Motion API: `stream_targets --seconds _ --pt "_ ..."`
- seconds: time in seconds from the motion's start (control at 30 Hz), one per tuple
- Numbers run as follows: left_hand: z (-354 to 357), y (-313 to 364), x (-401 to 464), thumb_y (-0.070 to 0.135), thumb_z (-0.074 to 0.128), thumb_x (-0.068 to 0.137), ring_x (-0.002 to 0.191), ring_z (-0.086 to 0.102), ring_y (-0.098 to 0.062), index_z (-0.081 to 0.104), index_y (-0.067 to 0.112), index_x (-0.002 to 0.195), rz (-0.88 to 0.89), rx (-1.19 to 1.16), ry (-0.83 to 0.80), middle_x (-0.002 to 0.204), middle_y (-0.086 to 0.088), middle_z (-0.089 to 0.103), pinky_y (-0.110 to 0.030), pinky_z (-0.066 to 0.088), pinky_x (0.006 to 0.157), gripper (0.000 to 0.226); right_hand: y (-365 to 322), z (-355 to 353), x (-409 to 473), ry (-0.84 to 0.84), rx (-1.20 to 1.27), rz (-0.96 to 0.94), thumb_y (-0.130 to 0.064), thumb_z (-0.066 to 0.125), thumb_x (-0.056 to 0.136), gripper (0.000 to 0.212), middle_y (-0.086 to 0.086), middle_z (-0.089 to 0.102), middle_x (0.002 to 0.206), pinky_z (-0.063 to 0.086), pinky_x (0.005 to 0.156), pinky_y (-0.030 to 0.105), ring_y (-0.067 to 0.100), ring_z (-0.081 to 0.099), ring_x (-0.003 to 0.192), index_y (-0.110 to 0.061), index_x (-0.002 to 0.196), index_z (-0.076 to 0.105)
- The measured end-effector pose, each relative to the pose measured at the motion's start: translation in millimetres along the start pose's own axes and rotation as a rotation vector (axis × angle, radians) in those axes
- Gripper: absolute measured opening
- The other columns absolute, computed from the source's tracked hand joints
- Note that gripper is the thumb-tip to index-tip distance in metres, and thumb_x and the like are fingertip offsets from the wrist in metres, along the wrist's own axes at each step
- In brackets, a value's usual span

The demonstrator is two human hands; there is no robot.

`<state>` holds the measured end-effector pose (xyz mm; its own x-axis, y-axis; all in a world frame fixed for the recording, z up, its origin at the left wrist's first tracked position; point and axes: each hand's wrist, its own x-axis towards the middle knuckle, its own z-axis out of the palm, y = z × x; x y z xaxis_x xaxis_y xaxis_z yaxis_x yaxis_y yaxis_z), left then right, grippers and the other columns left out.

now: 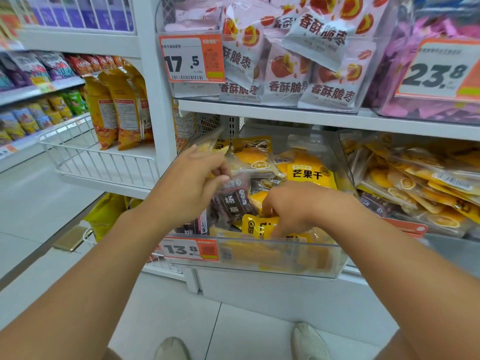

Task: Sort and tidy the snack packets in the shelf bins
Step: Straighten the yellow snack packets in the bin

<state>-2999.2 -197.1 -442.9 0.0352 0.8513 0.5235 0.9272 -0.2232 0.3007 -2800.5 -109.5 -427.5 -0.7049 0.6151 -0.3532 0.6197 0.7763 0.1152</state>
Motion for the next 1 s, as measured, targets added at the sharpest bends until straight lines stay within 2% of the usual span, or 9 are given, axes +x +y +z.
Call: stream_targets --seconds 0.1,0.17,0.27,0.4,0.5,0.6,0.67,0.73,1.0 --pt "4 -3 1 0.018 0.07 0.09 0.083 0.055 -0.005 0.064 0.027 0.085 0.007 0.018 -0.071 0.078 0.014 0.06 -0.035 0.048 0.092 0.012 -10 0 0 0.006 -0.005 0.021 -0.034 0.07 0.082 0.029 0.0 0.054 0.069 0.04 0.055 0.028 0.022 0.053 0.066 -0.015 0.071 0.051" --pt "6 -5 0 0.021 0.075 0.087 0.089 0.056 -0.005 0.068 0.028 0.084 0.027 0.02 -0.171 0.08 0.014 0.062 -0.029 0.049 0.084 0.01 -11 -1 -2 0.065 -0.024 0.007 -0.024 0.07 0.081 0.019 0.001 0.056 0.071 0.043 0.059 0.029 0.026 0.055 0.07 -0.014 0.073 0.056" --pt "9 -3 0 0.03 0.08 0.083 0.116 0.049 -0.002 0.072 0.032 0.086 0.014 0.041 -0.28 0.081 0.016 0.069 -0.007 0.028 0.092 0.008 -8 -6 -11 0.207 -0.005 -0.018 -0.032 0.078 0.081 0.017 -0.005 0.059 0.075 0.042 0.064 0.03 0.023 0.057 0.079 -0.017 0.087 0.071" --pt "8 0 -3 0.037 0.082 0.079 0.127 0.045 -0.002 0.072 0.035 0.086 0.03 0.093 -0.278 0.094 0.022 0.067 -0.032 0.022 0.117 0.012 1 -4 -15 0.254 0.071 -0.065 -0.037 0.078 0.083 0.031 -0.009 0.058 0.078 0.037 0.066 0.028 0.017 0.049 0.077 -0.025 0.061 0.061" --pt "6 4 -4 0.036 0.08 0.081 0.112 0.056 -0.002 0.073 0.032 0.089 0.074 0.121 -0.283 0.099 0.018 0.068 -0.033 0.007 0.123 0.012 14 -6 -23 0.342 0.087 -0.09 -0.039 0.076 0.084 0.038 -0.012 0.056 0.077 0.047 0.07 0.033 0.013 0.052 0.079 -0.024 0.053 0.059" --pt "5 9 -6 0.036 0.076 0.085 0.09 0.057 -0.002 0.07 0.032 0.088 0.058 0.126 -0.298 0.09 0.017 0.068 -0.028 0.019 0.121 0.008 33 -4 -37 0.513 0.225 -0.137 -0.037 0.076 0.084 0.021 -0.012 0.058 0.079 0.05 0.072 0.036 0.01 0.056 0.077 -0.019 0.073 0.076" --pt "5 12 -7 0.034 0.073 0.088 0.085 0.052 -0.003 0.069 0.03 0.085 0.05 0.102 -0.273 0.084 0.016 0.065 -0.027 0.041 0.1 0.007 39 3 -42 0.638 0.351 -0.171 -0.031 0.079 0.083 0.013 -0.011 0.058 0.078 0.05 0.071 0.035 0.008 0.057 0.074 -0.02 0.076 0.079" --pt "5 15 -7 0.03 0.07 0.091 0.082 0.052 -0.005 0.065 0.03 0.084 0.037 0.085 -0.243 0.081 0.015 0.061 -0.03 0.047 0.078 0.009 39 8 -40 0.724 0.426 -0.164 -0.025 0.079 0.083 0.007 -0.011 0.058 0.08 0.048 0.072 0.033 0.009 0.058 0.075 -0.019 0.08 0.08" --pt "11 14 -3 0.025 0.068 0.09 0.074 0.052 0.002 0.066 0.035 0.101 0.013 -0.012 -0.188 0.077 0.022 0.056 -0.027 0.039 0.064 0.015 48 4 -35 0.901 0.687 -0.163 -0.016 0.079 0.083 0.006 -0.01 0.065 0.108 0.045 0.093 0.017 0.002 0.06 0.104 -0.015 0.088 0.082"
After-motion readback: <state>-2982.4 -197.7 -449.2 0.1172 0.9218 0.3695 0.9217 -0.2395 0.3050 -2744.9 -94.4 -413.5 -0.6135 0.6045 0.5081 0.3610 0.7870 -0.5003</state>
